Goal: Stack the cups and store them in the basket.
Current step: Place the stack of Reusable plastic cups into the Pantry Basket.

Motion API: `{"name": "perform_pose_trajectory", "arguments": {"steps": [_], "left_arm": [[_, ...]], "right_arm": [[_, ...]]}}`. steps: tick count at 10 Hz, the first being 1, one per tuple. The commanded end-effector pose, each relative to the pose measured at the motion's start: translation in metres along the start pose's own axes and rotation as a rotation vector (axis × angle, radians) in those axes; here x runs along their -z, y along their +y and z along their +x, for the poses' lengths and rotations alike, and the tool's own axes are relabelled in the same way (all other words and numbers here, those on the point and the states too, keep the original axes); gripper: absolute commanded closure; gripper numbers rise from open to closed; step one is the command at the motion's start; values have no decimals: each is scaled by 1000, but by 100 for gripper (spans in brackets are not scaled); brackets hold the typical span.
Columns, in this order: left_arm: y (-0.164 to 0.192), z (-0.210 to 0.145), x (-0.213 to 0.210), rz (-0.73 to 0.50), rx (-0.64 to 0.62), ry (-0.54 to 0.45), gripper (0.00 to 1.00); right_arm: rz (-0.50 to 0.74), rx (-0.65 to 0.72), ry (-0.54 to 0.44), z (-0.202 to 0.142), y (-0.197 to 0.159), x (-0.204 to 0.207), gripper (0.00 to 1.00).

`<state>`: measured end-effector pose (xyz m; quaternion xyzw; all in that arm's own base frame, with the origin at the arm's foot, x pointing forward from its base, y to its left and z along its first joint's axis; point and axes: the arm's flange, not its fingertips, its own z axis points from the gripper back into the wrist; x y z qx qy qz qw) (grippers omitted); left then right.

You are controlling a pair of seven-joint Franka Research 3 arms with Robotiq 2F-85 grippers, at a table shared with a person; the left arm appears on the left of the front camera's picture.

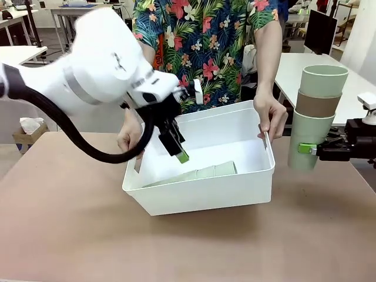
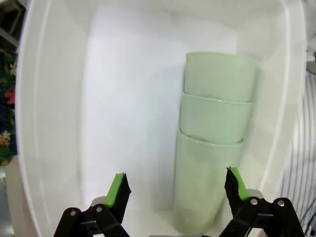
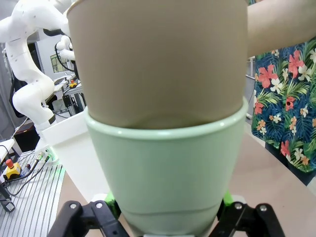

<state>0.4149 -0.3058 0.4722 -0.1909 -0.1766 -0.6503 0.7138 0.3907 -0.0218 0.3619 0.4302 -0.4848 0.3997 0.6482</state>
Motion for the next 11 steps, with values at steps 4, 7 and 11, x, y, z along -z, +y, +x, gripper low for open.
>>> {"name": "perform_pose_trajectory", "arguments": {"steps": [4, 7, 11], "left_arm": [[-20, -53, -132, -60, 43, -250, 0], [-29, -117, -205, -37, 83, -400, 0], [-35, -207, -226, -18, 85, -486, 0]], "right_arm": [[-3, -12, -4, 4, 0, -1, 15], [-3, -12, -4, 4, 0, -1, 15], [-3, -12, -4, 4, 0, -1, 15]]}}
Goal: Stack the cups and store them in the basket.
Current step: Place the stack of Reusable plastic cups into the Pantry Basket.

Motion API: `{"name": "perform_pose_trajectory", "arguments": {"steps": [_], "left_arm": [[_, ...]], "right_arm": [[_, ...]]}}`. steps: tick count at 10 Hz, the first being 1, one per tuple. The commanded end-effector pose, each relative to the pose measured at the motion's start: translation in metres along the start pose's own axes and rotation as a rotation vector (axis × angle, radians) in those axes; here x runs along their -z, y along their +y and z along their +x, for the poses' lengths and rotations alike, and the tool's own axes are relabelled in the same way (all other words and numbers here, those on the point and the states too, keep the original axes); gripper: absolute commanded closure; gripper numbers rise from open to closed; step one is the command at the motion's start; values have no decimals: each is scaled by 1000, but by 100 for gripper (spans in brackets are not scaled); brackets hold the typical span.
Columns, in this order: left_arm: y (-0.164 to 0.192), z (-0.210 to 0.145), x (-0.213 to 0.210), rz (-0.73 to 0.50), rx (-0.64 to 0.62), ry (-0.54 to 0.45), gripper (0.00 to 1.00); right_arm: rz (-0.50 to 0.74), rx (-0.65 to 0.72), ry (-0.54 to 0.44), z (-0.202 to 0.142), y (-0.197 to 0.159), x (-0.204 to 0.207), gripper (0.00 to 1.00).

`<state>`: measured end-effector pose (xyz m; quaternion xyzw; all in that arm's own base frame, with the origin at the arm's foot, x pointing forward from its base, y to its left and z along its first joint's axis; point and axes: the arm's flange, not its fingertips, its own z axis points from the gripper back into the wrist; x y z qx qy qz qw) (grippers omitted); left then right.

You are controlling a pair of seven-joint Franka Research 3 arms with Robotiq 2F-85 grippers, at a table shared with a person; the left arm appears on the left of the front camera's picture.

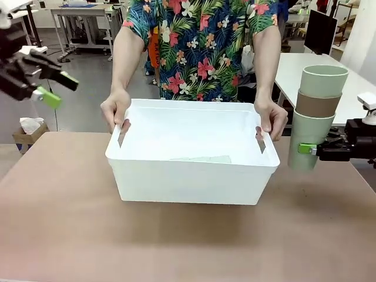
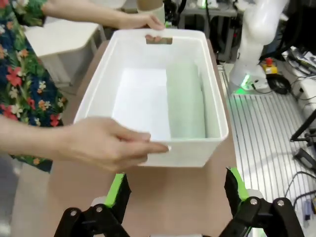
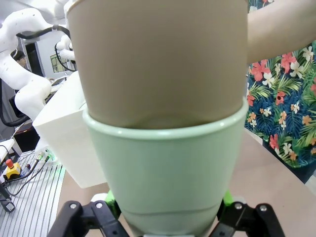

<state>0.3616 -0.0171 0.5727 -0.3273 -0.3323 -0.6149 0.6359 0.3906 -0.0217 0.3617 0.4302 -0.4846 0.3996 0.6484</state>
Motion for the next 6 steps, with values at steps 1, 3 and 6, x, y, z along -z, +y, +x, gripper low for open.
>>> {"name": "perform_pose_trajectory", "arguments": {"steps": [1, 3, 6], "left_arm": [[-3, -18, -6, 15, 30, -68, 0], [-1, -15, -6, 9, 3, -15, 0], [-1, -15, -6, 9, 3, -15, 0]], "right_arm": [[-3, -12, -4, 4, 0, -1, 15], [-3, -12, -4, 4, 0, -1, 15], [-3, -12, -4, 4, 0, -1, 15]]}}
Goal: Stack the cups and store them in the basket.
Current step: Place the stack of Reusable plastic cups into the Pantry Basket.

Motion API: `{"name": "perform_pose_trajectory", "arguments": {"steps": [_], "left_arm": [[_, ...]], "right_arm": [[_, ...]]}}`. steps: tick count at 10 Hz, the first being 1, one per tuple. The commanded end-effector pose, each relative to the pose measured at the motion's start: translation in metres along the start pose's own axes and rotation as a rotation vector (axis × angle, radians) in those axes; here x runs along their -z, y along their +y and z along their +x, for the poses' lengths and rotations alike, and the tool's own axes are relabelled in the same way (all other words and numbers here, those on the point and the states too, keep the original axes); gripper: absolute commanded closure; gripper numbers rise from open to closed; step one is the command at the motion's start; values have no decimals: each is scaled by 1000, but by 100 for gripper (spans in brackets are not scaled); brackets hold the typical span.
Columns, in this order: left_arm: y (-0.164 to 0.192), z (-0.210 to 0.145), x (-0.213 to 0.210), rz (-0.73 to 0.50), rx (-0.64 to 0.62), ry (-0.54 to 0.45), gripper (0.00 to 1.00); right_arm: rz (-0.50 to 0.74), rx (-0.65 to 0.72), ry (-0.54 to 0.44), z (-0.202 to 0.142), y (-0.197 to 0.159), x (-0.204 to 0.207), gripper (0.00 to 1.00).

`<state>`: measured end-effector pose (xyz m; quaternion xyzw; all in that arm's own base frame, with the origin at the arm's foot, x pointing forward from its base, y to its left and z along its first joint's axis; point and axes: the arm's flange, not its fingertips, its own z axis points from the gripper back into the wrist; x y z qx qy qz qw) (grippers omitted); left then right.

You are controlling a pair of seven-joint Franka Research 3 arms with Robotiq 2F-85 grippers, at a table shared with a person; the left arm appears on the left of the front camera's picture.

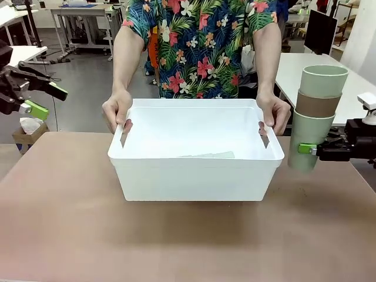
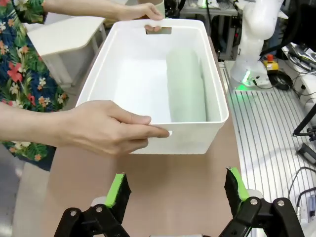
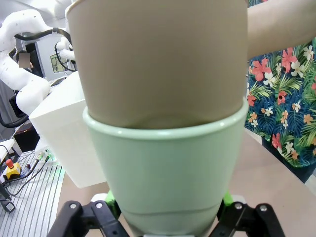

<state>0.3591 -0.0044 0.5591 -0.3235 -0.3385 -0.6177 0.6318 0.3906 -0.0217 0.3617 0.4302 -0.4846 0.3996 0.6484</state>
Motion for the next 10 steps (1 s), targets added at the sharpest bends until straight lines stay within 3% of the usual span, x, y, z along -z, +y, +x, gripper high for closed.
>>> {"name": "perform_pose_trajectory", "arguments": {"steps": [1, 10], "left_arm": [[1, 4, -3, 1, -12, -11, 0], [1, 4, -3, 1, -12, -11, 0]], "right_arm": [[-3, -12, -4, 4, 0, -1, 15], [-3, -12, -4, 4, 0, -1, 15]]}}
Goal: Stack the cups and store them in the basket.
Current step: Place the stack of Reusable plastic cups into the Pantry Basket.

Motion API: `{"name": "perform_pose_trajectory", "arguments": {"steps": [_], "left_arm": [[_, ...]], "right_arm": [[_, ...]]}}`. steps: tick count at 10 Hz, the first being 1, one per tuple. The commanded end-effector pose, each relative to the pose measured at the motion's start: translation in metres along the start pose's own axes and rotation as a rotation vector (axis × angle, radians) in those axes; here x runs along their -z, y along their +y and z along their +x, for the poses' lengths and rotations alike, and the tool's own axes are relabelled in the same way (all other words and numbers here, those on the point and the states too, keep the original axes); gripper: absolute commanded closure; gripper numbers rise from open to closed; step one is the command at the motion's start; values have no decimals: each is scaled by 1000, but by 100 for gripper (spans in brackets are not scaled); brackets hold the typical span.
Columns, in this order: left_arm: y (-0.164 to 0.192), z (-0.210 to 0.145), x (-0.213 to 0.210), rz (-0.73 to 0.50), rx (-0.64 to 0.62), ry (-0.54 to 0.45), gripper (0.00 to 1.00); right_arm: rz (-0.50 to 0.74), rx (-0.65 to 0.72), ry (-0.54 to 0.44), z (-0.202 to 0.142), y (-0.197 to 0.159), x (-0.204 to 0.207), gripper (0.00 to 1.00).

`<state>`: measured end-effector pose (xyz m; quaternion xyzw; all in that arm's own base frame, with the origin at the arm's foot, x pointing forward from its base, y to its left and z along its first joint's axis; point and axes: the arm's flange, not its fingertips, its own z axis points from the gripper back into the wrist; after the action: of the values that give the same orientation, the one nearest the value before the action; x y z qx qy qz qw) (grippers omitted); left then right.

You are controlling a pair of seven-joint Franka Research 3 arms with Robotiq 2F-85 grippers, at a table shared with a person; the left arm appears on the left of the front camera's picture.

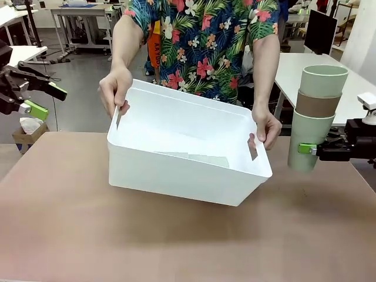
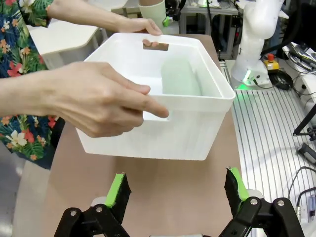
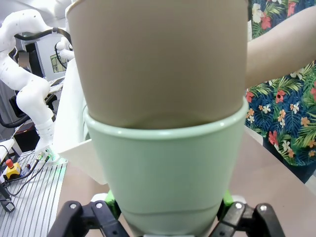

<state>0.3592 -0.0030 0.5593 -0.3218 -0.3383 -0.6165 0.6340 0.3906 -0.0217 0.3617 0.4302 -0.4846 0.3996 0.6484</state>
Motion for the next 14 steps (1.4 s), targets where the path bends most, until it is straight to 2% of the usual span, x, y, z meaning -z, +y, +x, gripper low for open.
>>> {"name": "perform_pose_trajectory", "arguments": {"steps": [1, 7, 11, 14], "left_arm": [[1, 5, -2, -4, -9, -14, 0], [1, 5, -2, -4, -9, -14, 0], [1, 5, -2, -4, -9, -14, 0], [1, 5, -2, -4, -9, -14, 0]], "right_arm": [[-3, -12, -4, 4, 0, -1, 15], [0, 0, 0, 0, 0, 0, 15], [-103, -23, 16, 81, 32, 1, 15], [-157, -76, 98, 139, 59, 26, 15]]}}
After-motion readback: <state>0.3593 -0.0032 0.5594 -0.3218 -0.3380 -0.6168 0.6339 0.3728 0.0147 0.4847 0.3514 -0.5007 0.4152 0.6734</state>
